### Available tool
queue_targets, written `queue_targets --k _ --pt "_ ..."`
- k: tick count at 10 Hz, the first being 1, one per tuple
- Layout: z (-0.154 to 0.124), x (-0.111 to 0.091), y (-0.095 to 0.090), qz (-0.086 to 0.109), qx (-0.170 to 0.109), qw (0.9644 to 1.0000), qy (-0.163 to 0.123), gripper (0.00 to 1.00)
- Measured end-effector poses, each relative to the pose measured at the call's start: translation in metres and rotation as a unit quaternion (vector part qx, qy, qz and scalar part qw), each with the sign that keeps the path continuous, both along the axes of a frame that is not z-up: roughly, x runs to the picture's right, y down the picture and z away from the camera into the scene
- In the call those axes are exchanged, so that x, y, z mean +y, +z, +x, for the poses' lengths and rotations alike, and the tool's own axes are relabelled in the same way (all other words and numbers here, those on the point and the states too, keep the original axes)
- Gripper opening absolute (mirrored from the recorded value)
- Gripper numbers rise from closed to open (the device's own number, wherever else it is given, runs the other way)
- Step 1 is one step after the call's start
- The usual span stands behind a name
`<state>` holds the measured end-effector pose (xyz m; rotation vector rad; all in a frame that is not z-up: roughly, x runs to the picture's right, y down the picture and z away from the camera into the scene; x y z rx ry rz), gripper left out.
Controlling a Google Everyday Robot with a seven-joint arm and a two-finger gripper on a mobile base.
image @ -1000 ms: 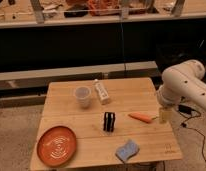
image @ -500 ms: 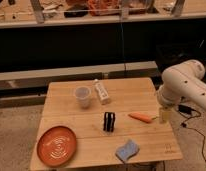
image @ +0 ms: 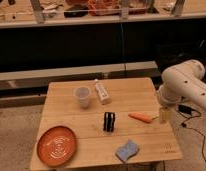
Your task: Knock the eraser over
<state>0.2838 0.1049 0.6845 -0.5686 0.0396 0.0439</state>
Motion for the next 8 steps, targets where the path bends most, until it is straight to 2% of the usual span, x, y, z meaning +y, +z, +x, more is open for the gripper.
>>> queue_targets --k 2,4,8 --pt "-0.021 0.013 0.016 0.000 -0.014 0.9999 -0.008 0.80" --pt "-0.053 0.026 0.034 -0.001 -0.027 0.9994 -0.019 0.80" --pt "-0.069 0.051 0.059 -0.008 -0.046 0.9984 -0.030 0.80"
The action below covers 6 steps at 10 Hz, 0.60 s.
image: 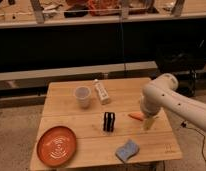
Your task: Knock the eraser over
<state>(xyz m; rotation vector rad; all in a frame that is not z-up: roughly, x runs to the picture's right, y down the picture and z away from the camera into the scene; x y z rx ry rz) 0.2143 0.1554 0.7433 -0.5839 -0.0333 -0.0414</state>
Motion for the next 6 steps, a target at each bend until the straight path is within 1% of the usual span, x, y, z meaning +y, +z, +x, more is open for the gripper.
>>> queue_targets --k 4,6 --pt "-0.021 0.007 0.012 -0.001 -0.012 0.9999 -0.009 0.80" --pt "-0.019 0.013 0.020 -0.001 -0.017 0.9998 -0.013 0.80"
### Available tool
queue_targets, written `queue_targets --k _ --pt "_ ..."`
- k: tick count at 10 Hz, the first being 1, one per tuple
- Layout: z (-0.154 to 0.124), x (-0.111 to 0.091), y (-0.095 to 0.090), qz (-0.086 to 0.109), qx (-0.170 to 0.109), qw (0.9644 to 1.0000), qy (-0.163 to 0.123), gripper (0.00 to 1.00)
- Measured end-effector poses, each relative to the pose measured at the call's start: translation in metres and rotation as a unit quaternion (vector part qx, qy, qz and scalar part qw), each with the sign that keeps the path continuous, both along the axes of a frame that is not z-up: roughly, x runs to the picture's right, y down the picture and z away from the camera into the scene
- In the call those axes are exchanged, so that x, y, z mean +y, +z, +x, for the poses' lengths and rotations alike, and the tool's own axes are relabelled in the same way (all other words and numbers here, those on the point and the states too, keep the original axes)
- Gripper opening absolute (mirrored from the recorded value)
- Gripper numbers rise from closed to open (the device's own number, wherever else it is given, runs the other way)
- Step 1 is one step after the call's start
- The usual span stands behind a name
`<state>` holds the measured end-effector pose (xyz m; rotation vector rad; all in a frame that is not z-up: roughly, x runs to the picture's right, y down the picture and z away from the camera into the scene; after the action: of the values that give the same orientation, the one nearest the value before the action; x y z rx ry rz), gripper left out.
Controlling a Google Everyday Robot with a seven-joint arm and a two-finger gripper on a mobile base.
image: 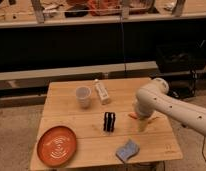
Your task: Knock the eraser over
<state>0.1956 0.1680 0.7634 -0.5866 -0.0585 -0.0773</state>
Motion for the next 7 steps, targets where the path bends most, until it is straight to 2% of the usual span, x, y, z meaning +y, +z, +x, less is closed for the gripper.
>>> queue_targets --k 5,7 --pt "-0.013 0.000 0.007 0.000 -0.015 0.9999 -0.008 0.77" --pt "-0.014 -0.001 0.009 0.001 -0.021 0.9997 -0.011 0.64"
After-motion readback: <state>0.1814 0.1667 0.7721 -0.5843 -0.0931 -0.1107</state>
